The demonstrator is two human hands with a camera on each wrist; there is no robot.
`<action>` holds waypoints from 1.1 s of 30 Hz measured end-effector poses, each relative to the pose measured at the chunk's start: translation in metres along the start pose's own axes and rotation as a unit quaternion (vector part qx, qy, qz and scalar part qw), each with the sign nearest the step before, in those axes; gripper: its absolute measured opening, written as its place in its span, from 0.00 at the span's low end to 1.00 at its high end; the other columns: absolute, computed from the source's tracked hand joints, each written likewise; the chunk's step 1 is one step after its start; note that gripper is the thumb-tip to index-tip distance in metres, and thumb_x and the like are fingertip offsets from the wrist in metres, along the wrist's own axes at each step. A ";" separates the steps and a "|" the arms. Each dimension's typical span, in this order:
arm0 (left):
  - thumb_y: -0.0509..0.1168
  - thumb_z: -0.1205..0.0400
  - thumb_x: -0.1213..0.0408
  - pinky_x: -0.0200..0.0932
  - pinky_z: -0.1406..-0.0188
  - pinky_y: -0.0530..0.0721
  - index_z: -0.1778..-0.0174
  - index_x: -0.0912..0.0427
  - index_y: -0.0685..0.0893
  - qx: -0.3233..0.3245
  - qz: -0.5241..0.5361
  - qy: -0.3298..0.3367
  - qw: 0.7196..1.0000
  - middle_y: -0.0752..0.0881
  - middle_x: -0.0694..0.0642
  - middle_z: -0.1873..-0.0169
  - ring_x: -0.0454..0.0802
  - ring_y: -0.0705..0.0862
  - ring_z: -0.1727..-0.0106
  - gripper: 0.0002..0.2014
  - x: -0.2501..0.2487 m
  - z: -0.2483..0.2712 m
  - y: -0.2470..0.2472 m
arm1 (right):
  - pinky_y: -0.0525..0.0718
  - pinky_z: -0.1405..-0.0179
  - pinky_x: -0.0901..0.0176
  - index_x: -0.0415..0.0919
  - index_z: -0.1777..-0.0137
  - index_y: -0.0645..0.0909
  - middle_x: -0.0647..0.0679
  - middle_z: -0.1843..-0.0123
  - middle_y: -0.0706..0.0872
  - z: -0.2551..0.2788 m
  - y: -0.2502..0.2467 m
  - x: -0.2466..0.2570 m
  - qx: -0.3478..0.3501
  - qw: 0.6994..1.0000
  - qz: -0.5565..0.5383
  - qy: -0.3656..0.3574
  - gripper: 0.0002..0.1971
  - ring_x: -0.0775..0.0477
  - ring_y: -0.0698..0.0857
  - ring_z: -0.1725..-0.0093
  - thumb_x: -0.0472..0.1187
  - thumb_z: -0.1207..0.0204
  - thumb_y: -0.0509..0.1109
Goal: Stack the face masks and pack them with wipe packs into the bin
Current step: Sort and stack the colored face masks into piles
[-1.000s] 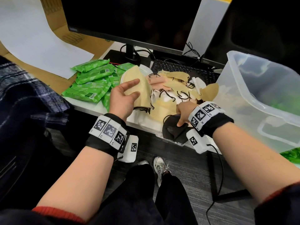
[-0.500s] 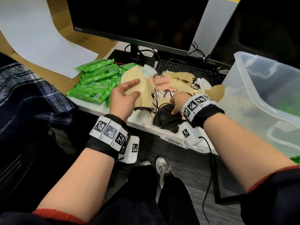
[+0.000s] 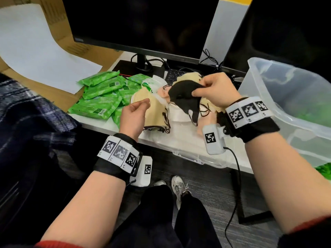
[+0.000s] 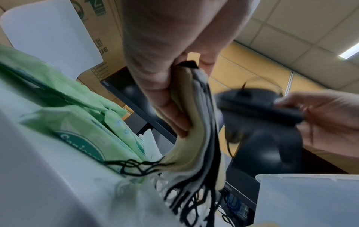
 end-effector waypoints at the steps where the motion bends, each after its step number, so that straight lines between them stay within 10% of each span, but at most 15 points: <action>1: 0.67 0.24 0.58 0.41 0.37 0.75 0.52 0.57 0.88 -0.002 0.004 -0.010 1.000 0.88 0.54 0.47 0.46 0.82 0.43 0.09 0.000 0.000 0.001 | 0.72 0.73 0.73 0.38 0.72 0.80 0.54 0.77 0.77 0.004 -0.002 0.006 0.003 0.998 -0.067 -0.020 0.09 0.63 0.73 0.77 0.35 0.34 0.77; 5: 0.60 0.29 0.36 0.55 0.37 0.78 0.56 0.54 0.91 0.061 0.045 -0.076 0.994 0.89 0.57 0.50 0.56 0.85 0.44 0.26 -0.005 0.007 0.005 | 0.80 0.62 0.58 0.43 0.74 0.80 0.48 0.73 0.83 0.016 0.001 0.016 0.043 0.956 -0.286 -0.054 0.08 0.47 0.81 0.67 0.32 0.40 0.74; 10: 0.61 0.22 0.50 0.41 0.60 0.84 0.59 0.56 0.89 0.174 0.164 -0.013 0.971 0.91 0.51 0.65 0.45 0.88 0.62 0.15 -0.015 0.022 0.014 | 0.78 0.67 0.58 0.18 0.58 0.79 0.35 0.64 0.82 0.026 0.021 0.009 0.082 0.957 -0.278 0.013 0.14 0.44 0.79 0.67 0.30 0.38 0.74; 12: 0.65 0.24 0.62 0.39 0.57 0.84 0.64 0.58 0.89 0.181 0.154 0.032 0.971 0.90 0.49 0.66 0.43 0.87 0.63 0.09 -0.016 0.023 0.015 | 0.77 0.72 0.65 0.25 0.64 0.80 0.43 0.72 0.83 0.030 0.026 0.002 0.092 0.960 -0.262 0.029 0.03 0.52 0.78 0.74 0.24 0.32 0.71; 16: 0.62 0.18 0.70 0.44 0.55 0.81 0.74 0.57 0.88 0.150 0.111 0.039 0.982 0.88 0.49 0.74 0.43 0.83 0.70 0.18 -0.012 0.020 0.013 | 0.78 0.76 0.68 0.40 0.71 0.77 0.54 0.78 0.82 0.039 0.028 -0.006 0.119 0.955 -0.267 0.056 0.15 0.57 0.79 0.77 0.21 0.29 0.67; 23: 0.69 0.24 0.68 0.64 0.33 0.76 0.66 0.56 0.89 0.073 0.076 0.036 0.994 0.88 0.55 0.65 0.56 0.84 0.53 0.07 -0.010 0.012 0.004 | 0.77 0.61 0.56 0.26 0.58 0.76 0.43 0.66 0.81 0.044 0.015 -0.017 0.006 0.947 -0.316 0.054 0.08 0.48 0.80 0.64 0.31 0.35 0.69; 28: 0.65 0.25 0.82 0.46 0.40 0.83 0.37 0.47 0.74 0.114 0.065 0.142 0.981 0.78 0.45 0.36 0.48 0.82 0.39 0.28 -0.011 0.010 -0.005 | 0.80 0.64 0.71 0.44 0.59 0.76 0.60 0.71 0.86 0.043 0.001 -0.012 -0.028 0.956 -0.291 -0.037 0.14 0.65 0.83 0.67 0.23 0.24 0.63; 33: 0.61 0.23 0.82 0.33 0.52 0.82 0.52 0.61 0.86 0.151 -0.047 0.140 0.977 0.88 0.37 0.64 0.30 0.83 0.61 0.13 -0.013 0.017 0.002 | 0.81 0.66 0.72 0.40 0.46 0.71 0.57 0.68 0.87 0.049 0.009 0.003 0.089 0.944 -0.307 -0.088 0.17 0.65 0.84 0.67 0.18 0.25 0.60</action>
Point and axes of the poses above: each hand's wrist, its own z-axis away from the middle knuckle, its own y-axis out of the palm, x = y × z, the point moved 1 cm from there along -z, towards the middle knuckle
